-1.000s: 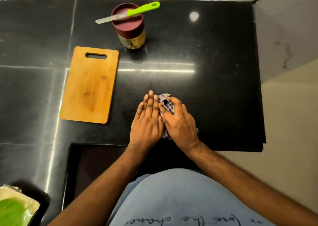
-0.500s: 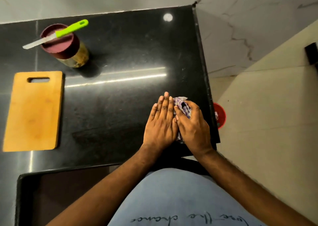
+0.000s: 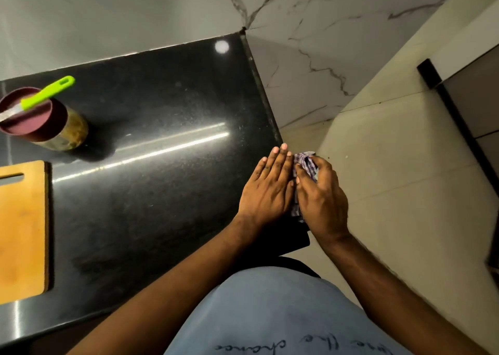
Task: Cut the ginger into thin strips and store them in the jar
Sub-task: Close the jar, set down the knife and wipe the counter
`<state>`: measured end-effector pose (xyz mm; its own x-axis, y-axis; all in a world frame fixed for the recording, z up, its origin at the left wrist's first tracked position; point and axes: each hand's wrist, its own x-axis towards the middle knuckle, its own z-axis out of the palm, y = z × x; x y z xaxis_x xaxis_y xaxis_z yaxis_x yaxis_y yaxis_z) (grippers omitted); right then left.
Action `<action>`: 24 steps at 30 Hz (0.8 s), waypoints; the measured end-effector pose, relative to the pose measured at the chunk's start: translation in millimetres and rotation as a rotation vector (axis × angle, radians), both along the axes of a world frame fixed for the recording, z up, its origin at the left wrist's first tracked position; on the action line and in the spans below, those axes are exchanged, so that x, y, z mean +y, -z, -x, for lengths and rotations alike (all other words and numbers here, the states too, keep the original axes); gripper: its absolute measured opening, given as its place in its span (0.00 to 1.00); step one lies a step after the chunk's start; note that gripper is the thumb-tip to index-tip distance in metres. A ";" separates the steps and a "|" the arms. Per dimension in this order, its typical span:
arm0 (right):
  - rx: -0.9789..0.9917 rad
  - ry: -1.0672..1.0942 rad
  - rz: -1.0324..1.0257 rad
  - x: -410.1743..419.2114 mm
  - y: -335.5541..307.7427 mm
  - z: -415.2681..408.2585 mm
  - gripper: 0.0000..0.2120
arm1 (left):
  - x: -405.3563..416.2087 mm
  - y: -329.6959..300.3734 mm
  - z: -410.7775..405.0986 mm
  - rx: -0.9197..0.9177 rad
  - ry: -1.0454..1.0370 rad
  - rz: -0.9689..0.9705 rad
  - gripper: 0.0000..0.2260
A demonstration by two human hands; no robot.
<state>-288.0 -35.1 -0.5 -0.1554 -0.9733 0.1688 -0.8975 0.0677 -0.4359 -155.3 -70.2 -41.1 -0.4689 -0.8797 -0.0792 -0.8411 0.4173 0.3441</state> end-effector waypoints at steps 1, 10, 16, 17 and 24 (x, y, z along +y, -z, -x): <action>0.068 -0.012 0.025 0.8 -3.9 -0.5 0.18 | 0.0 -2.3 -5.2 0.024 -0.015 -0.001 0.27; -0.109 -0.226 0.164 -31.0 -46.2 -88.7 0.14 | 8.0 -12.2 -123.1 0.062 -0.258 0.076 0.27; -0.271 -0.416 -0.023 -44.7 -15.7 -188.9 0.17 | 29.8 -10.9 -223.1 0.022 -0.443 0.130 0.27; -0.220 -0.436 -0.097 -41.9 -8.5 -196.7 0.22 | 31.5 -8.6 -233.1 0.004 -0.439 0.112 0.27; -0.178 -0.452 -0.164 -37.8 -1.1 -223.2 0.27 | 35.1 0.6 -264.2 0.029 -0.426 0.065 0.25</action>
